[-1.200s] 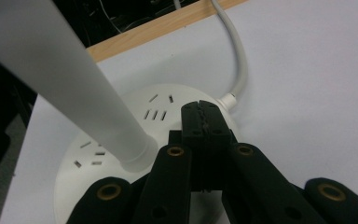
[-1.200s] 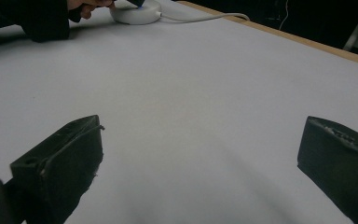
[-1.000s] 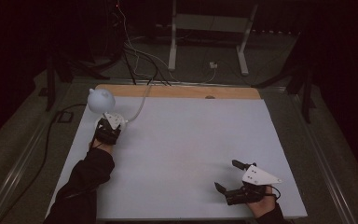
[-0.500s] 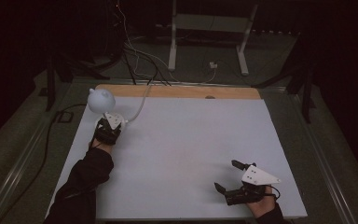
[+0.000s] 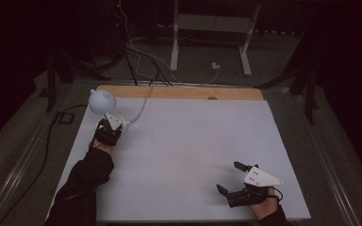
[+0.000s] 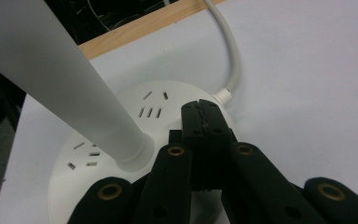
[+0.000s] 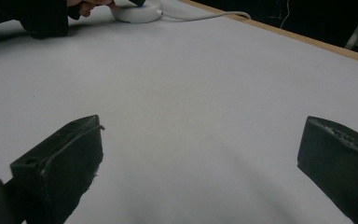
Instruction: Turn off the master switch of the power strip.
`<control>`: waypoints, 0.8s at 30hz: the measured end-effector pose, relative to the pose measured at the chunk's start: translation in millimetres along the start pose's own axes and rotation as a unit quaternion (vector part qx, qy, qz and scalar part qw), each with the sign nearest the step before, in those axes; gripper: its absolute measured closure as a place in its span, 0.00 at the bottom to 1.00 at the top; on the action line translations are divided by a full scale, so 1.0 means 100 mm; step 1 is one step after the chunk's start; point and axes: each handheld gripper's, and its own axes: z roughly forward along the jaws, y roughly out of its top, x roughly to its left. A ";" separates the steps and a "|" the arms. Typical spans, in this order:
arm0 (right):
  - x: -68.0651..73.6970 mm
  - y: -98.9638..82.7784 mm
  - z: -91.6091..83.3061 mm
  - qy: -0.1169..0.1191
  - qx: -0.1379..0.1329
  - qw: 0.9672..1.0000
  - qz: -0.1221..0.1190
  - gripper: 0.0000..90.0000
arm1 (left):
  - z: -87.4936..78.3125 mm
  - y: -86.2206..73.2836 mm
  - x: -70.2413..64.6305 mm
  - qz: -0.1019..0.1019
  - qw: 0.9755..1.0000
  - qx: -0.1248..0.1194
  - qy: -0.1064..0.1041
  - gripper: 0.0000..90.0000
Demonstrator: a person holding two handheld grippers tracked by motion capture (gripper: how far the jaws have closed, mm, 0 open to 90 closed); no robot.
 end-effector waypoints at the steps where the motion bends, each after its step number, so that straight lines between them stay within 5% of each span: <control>1: 0.00 0.00 0.00 0.000 0.000 1.000 0.001 0.00 | 0.00 0.00 0.00 0.001 1.000 0.000 0.000 1.00; 5: 0.00 0.00 0.00 0.000 0.000 1.000 0.001 0.00 | 0.00 0.01 0.01 -0.003 1.000 0.006 -0.004 1.00; 8: 0.00 0.00 0.00 0.000 0.001 1.000 0.001 0.00 | 0.00 0.02 -0.03 0.016 1.000 0.008 0.009 1.00; 11: 0.00 0.00 0.00 0.001 0.001 1.000 0.001 0.00 | 0.01 0.03 0.01 0.002 1.000 0.011 -0.001 1.00; 24: 0.00 0.00 0.00 0.001 0.001 1.000 0.001 0.00 | 0.02 0.05 0.02 0.003 1.000 0.021 -0.010 1.00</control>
